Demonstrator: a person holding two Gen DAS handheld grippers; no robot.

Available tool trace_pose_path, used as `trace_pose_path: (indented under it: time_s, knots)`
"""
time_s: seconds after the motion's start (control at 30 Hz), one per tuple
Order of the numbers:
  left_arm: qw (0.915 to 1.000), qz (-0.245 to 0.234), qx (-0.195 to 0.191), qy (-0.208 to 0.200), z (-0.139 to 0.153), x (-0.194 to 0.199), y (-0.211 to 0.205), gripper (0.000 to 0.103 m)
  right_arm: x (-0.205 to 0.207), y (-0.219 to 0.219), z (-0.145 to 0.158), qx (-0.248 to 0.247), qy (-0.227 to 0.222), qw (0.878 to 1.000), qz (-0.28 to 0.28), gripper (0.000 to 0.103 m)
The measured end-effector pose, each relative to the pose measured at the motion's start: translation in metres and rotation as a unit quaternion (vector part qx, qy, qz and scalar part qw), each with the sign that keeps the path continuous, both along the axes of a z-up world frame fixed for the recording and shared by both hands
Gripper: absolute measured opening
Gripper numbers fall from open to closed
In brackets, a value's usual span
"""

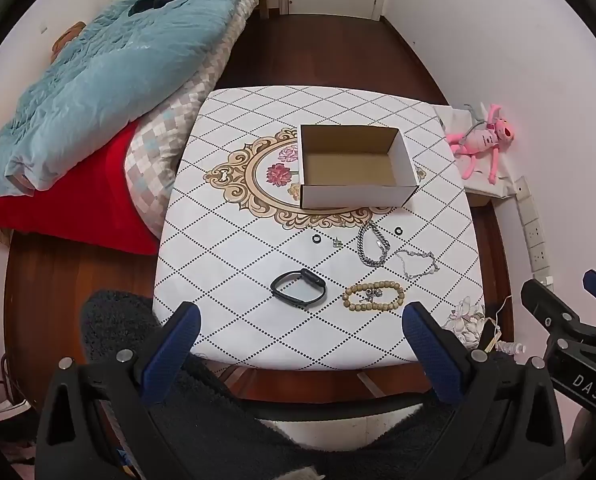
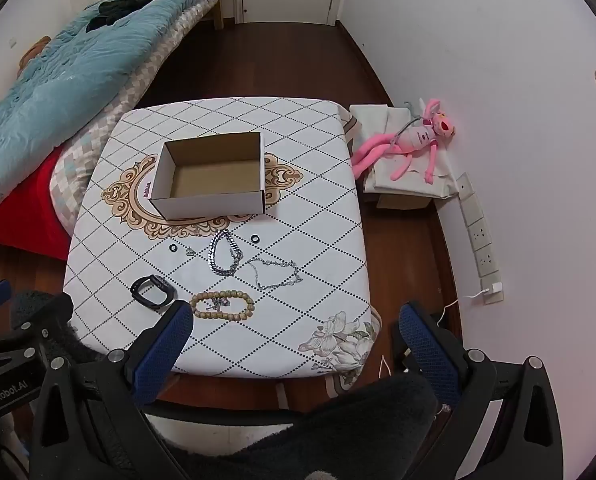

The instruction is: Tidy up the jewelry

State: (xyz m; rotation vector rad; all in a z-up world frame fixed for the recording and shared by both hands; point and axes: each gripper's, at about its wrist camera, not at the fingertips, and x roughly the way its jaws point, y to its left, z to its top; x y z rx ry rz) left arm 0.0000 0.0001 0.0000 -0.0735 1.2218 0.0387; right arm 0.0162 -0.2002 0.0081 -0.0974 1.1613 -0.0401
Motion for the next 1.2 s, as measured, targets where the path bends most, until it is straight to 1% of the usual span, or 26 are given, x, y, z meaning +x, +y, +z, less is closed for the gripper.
trace_pose_path:
  time_s: [1.2]
  knots:
    - [0.9999,-0.003,0.007,-0.008,0.014,0.004,-0.007,0.103,-0.004,0.002,0.004,0.008,0.001,1.000,0.003,0.103]
